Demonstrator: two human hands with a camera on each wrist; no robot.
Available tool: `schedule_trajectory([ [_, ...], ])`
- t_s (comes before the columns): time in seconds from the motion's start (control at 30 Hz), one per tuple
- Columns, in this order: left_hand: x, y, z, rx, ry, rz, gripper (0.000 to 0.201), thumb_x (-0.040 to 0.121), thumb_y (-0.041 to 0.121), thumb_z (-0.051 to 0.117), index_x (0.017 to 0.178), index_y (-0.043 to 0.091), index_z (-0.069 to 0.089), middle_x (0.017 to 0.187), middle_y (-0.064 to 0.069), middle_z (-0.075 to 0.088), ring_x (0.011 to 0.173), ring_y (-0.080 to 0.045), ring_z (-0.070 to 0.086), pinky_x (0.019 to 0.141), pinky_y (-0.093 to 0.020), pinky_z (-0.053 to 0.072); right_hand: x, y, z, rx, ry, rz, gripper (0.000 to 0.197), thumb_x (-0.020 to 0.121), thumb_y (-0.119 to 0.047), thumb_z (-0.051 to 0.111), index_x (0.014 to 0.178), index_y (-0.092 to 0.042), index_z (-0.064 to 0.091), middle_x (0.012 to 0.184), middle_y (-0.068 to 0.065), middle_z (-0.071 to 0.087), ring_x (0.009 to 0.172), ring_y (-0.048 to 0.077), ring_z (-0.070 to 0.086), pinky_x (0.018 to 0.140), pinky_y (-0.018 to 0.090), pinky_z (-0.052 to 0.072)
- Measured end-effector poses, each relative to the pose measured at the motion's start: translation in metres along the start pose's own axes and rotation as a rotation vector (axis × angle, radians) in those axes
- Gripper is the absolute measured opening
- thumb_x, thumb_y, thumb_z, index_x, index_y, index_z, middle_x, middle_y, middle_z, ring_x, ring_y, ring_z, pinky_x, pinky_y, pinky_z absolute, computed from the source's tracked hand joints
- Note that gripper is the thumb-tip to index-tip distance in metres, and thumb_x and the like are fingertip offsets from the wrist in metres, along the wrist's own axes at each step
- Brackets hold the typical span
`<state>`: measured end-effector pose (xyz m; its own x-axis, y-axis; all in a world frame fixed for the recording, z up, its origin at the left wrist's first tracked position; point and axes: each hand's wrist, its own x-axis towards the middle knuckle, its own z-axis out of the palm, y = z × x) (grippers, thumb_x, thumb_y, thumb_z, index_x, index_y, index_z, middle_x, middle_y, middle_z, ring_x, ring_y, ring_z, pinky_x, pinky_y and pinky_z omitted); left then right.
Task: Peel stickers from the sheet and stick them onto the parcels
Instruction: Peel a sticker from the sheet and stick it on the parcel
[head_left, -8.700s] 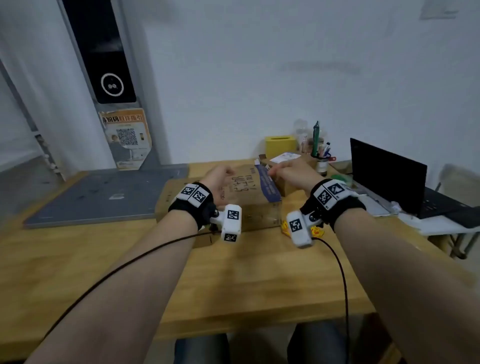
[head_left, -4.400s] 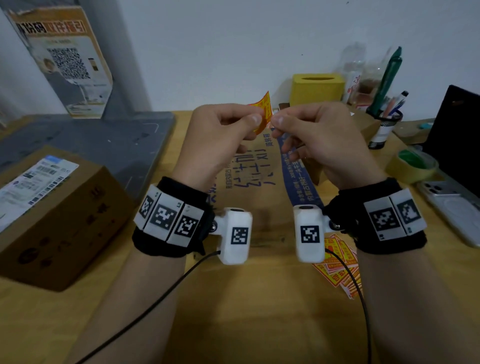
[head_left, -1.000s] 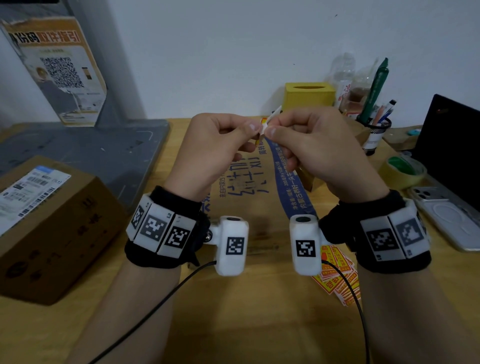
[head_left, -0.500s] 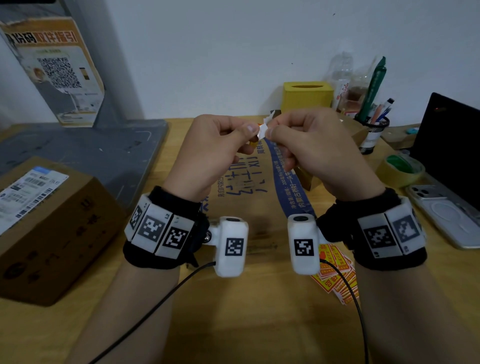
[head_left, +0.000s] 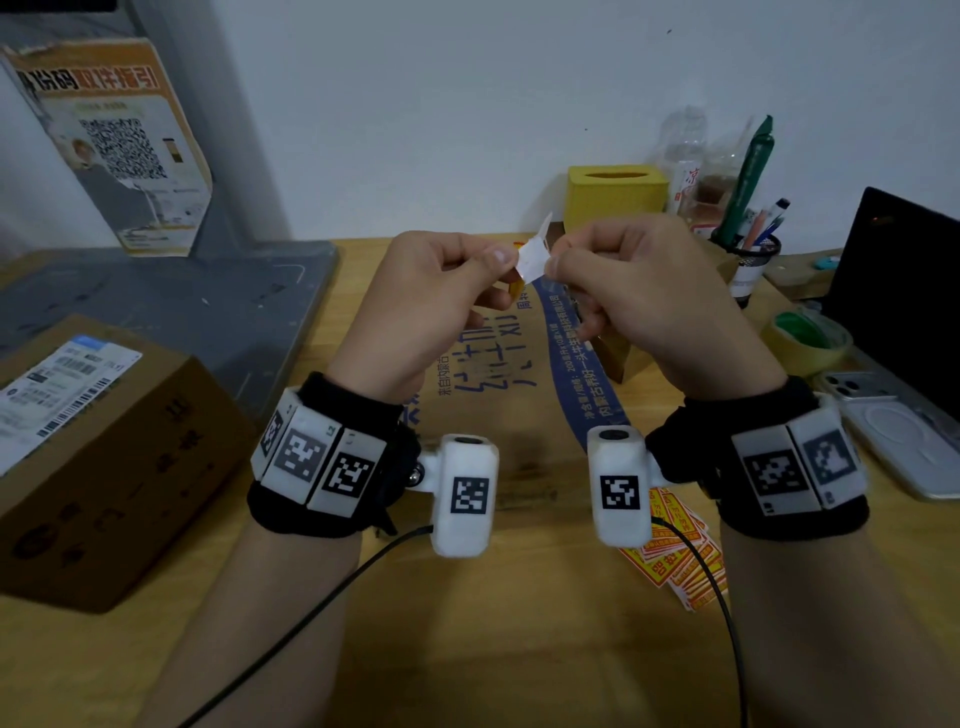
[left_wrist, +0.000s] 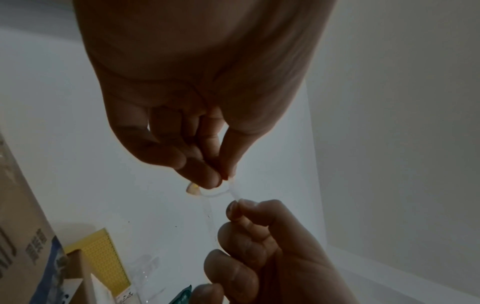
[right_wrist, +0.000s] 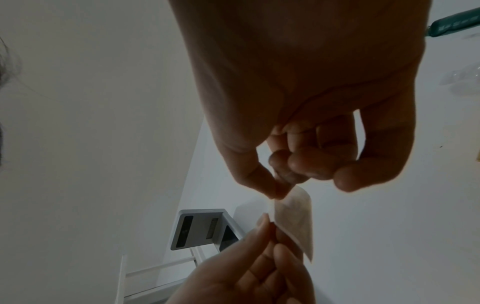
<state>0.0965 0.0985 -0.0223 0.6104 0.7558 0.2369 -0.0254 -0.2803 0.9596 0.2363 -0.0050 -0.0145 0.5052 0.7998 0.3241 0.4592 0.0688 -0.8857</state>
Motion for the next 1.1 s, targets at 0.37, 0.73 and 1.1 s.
schedule_trajectory([
  [0.37, -0.002, 0.004, 0.000, 0.012, 0.072, 0.091, 0.013, 0.095, 0.023, 0.066, 0.087, 0.022, 0.076, 0.080, 0.003, 0.075, 0.068, -0.006, 0.069, 0.064, -0.024, 0.050, -0.006, -0.013, 0.006, 0.105, 0.004, 0.024, 0.018, 0.096, -0.031, 0.069, 0.090, -0.016, 0.077, 0.090, 0.016, 0.073, 0.053, 0.020, 0.060, 0.056, 0.043, 0.062],
  [0.73, -0.003, 0.008, 0.001, -0.021, -0.034, 0.040, 0.022, 0.100, 0.031, 0.057, 0.100, 0.022, 0.077, 0.098, 0.004, 0.079, 0.080, -0.009, 0.071, 0.068, -0.028, 0.052, -0.001, -0.004, 0.003, 0.063, 0.131, -0.068, 0.018, 0.088, -0.024, 0.079, 0.086, -0.005, 0.077, 0.079, 0.019, 0.072, 0.049, 0.018, 0.061, 0.049, 0.035, 0.060],
  [1.1, 0.001, -0.001, 0.001, -0.094, 0.026, 0.066, 0.009, 0.092, 0.019, 0.069, 0.091, 0.013, 0.076, 0.081, -0.004, 0.072, 0.074, -0.008, 0.064, 0.064, -0.025, 0.050, -0.003, -0.005, 0.002, 0.111, 0.028, -0.075, 0.008, 0.093, -0.015, 0.073, 0.086, -0.013, 0.076, 0.071, 0.004, 0.070, 0.050, 0.010, 0.058, 0.050, 0.026, 0.056],
])
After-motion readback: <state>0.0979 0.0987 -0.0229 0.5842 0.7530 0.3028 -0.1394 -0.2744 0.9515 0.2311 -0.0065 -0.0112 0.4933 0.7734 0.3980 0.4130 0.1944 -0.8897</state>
